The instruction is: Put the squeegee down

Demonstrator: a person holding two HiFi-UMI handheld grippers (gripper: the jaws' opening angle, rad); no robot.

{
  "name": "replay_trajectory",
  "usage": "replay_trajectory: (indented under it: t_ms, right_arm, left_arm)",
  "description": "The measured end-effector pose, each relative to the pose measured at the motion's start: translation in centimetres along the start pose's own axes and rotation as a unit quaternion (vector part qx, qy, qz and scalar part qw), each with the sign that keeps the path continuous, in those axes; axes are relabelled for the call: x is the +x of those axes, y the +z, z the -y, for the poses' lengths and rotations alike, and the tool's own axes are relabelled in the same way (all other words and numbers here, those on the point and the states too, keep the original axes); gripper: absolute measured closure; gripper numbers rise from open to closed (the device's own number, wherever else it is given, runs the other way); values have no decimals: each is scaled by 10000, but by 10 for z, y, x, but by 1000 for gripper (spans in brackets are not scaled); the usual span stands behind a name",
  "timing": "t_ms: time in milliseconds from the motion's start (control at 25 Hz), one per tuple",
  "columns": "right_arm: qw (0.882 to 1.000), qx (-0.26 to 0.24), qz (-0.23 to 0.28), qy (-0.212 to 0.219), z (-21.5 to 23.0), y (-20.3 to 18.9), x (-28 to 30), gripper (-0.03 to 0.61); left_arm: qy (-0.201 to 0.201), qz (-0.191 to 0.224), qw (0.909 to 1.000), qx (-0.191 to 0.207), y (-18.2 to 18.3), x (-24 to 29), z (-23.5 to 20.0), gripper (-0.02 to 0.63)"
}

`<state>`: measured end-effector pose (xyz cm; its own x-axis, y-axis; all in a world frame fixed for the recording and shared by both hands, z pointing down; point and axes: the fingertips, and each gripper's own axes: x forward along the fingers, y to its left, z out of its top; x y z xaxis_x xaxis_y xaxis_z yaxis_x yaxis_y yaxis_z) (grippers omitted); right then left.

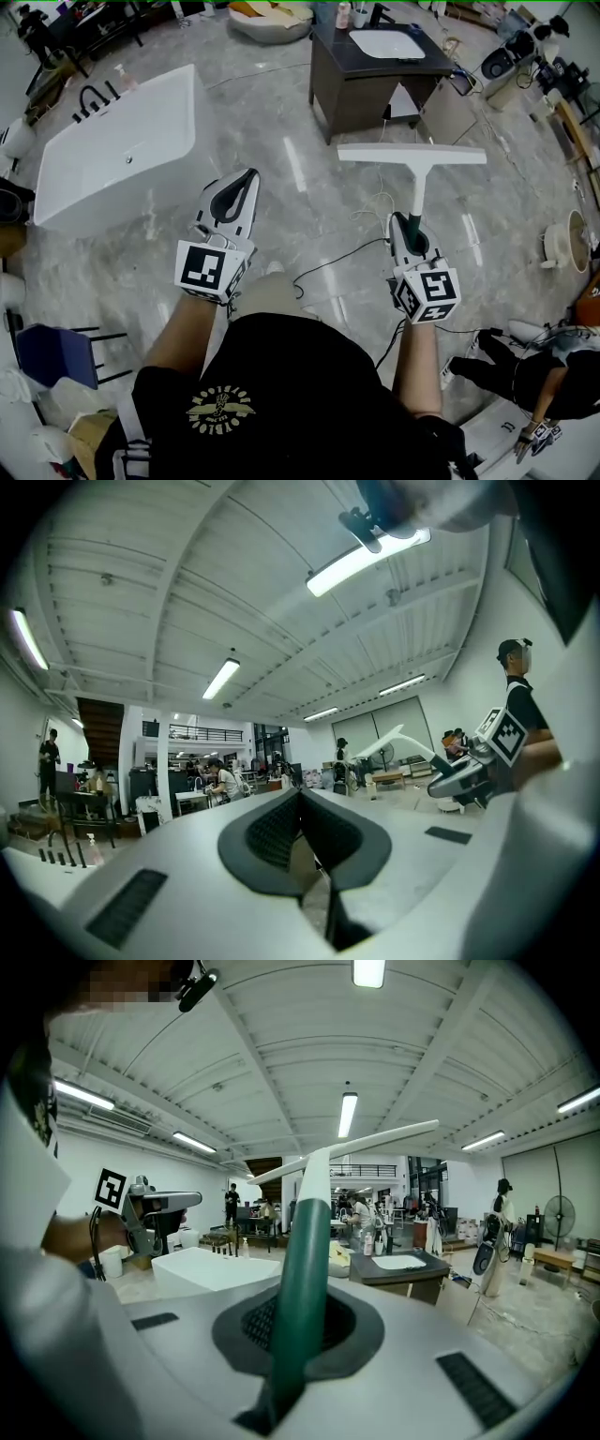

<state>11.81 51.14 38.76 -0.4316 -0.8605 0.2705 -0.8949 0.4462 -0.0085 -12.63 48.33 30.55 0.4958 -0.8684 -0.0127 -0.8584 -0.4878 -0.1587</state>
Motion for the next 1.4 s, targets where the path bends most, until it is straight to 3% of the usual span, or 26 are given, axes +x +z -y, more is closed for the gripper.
replay_trajectory:
  t_ms: [520,1040,1400]
  right_arm:
    - [10000,14,19,55,29,5,49,551]
    - [9998,185,-87,14,69,36,169,551]
    - [9997,211,-84,-14,75,65,249,551]
  left_arm:
    - [130,60,9997,185,-13,58,-19,591]
    - [-135,390,9982,432,-17,174,-81,591]
    - [-230,173,9991,322,-31,240,-148,591]
